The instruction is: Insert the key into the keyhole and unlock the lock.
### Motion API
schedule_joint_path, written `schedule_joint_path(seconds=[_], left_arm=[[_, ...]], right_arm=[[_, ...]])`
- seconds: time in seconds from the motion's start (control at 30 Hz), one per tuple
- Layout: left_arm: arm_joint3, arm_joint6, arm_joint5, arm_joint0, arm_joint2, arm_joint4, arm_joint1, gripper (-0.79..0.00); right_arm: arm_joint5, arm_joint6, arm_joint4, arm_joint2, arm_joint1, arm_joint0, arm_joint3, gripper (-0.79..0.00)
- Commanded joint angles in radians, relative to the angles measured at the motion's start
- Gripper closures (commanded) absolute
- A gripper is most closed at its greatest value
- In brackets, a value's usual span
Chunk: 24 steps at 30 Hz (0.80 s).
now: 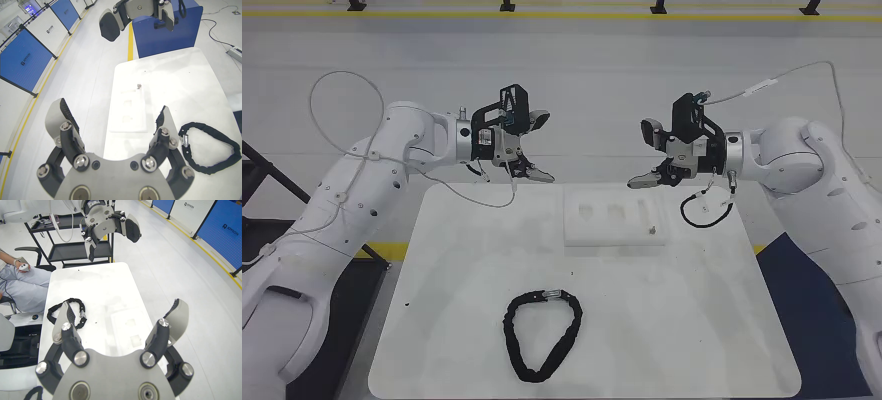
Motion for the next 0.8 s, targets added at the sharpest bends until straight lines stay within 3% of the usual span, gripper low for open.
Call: schedule_joint_path(seconds=[0.0,0.57,0.77], left_arm=[[0.000,0.000,0.000,0.000,0.000,0.000,0.000,-0.785],[0.000,0.000,0.000,0.000,0.000,0.000,0.000,-0.785],[0.000,0.000,0.000,0.000,0.000,0.000,0.000,-0.785]], right_arm=[[0.000,0.000,0.000,0.000,0.000,0.000,0.000,-0.785],[0.000,0.000,0.000,0.000,0.000,0.000,0.000,-0.785],[0.063,-0.003,-0.016,-0.010,0.001,-0.060,0.059,-0.785]])
